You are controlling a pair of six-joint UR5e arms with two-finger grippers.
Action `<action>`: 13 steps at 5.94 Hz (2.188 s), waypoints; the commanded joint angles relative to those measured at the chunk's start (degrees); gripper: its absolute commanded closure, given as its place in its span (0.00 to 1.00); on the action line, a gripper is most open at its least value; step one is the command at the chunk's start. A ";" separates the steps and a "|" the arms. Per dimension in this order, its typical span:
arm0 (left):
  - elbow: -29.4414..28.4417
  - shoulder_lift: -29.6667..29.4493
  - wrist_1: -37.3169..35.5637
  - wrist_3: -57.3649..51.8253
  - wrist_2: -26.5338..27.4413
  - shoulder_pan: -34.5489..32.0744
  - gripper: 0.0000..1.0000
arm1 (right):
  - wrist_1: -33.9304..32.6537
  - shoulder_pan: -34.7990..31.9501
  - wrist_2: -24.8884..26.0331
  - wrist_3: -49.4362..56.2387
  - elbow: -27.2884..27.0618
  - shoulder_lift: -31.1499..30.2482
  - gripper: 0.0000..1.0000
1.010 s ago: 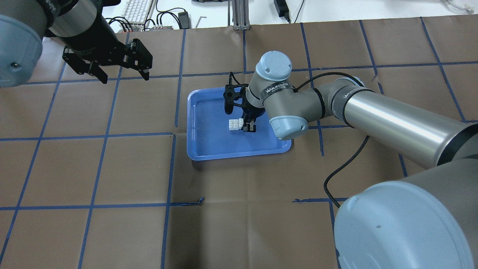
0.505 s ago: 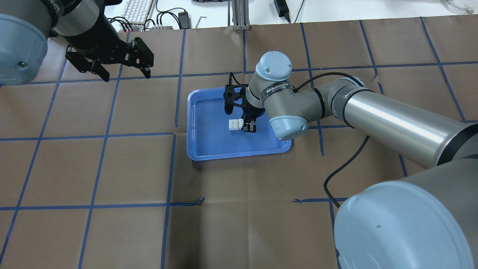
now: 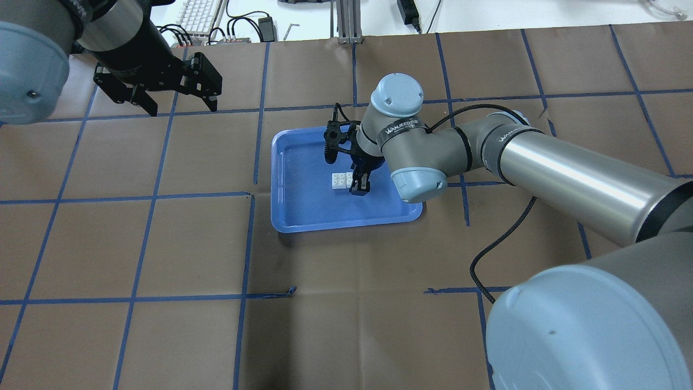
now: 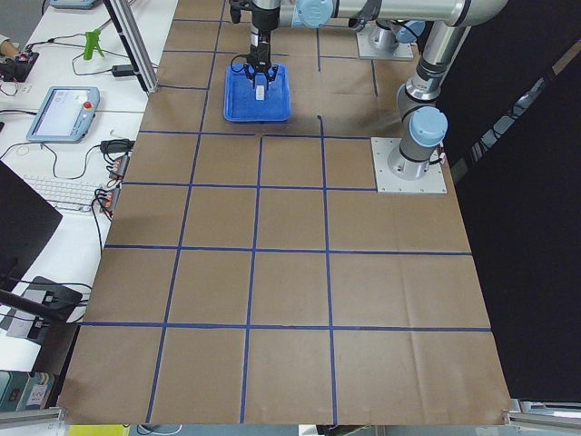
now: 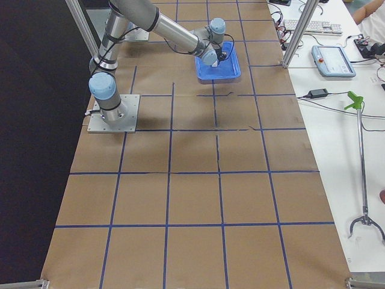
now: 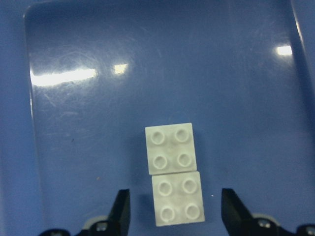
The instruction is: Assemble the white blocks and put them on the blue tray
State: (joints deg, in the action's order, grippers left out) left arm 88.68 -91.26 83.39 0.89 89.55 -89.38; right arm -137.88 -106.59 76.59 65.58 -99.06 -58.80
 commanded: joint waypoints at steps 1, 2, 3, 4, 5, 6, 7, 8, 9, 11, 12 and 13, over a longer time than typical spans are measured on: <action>-0.09 0.55 0.63 -0.01 0.01 0.00 0.00 | 0.59 0.24 0.84 -7.10 0.36 -2.70 0.00; -0.17 0.39 0.63 -0.01 -0.17 0.09 0.00 | 2.86 0.85 4.49 -10.96 0.45 -4.72 0.00; -0.09 0.38 0.72 -0.01 -0.08 0.00 0.00 | 4.88 1.55 7.84 -17.00 0.54 -7.01 0.00; -0.17 0.21 0.55 0.08 -0.08 0.09 0.00 | 6.90 3.39 8.48 -20.98 0.54 -9.03 0.00; -0.09 0.56 0.89 0.08 0.88 -0.17 0.00 | 11.01 5.49 8.49 -22.76 0.63 -11.49 0.00; -0.09 0.56 0.90 0.08 0.80 -0.18 0.00 | 14.10 7.43 8.49 -25.21 0.63 -14.12 0.00; -0.09 0.56 0.98 0.08 0.97 -0.18 0.00 | 17.87 8.93 8.49 -28.02 1.50 -16.32 0.00; 0.00 0.65 0.99 0.08 0.89 -0.26 0.00 | 24.87 10.68 8.40 -32.84 4.29 -17.82 0.00; 0.00 0.65 0.99 0.08 0.97 -0.35 0.00 | 35.38 12.96 8.49 -40.46 8.32 -19.67 0.00; 0.00 0.65 0.90 0.08 0.97 -0.35 0.00 | 50.99 17.10 9.88 -48.05 14.93 -22.05 0.00; 0.00 0.73 0.98 0.08 0.89 -0.44 0.00 | 56.09 17.64 13.81 -53.75 17.65 -24.06 0.00; 0.00 1.00 1.94 -0.01 0.89 -0.44 0.00 | 58.84 17.56 14.02 -62.50 17.15 -26.60 0.00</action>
State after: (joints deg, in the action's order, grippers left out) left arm 88.68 -90.45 84.69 0.94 90.46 -89.80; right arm -82.61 -89.24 89.48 10.81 -82.42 -83.09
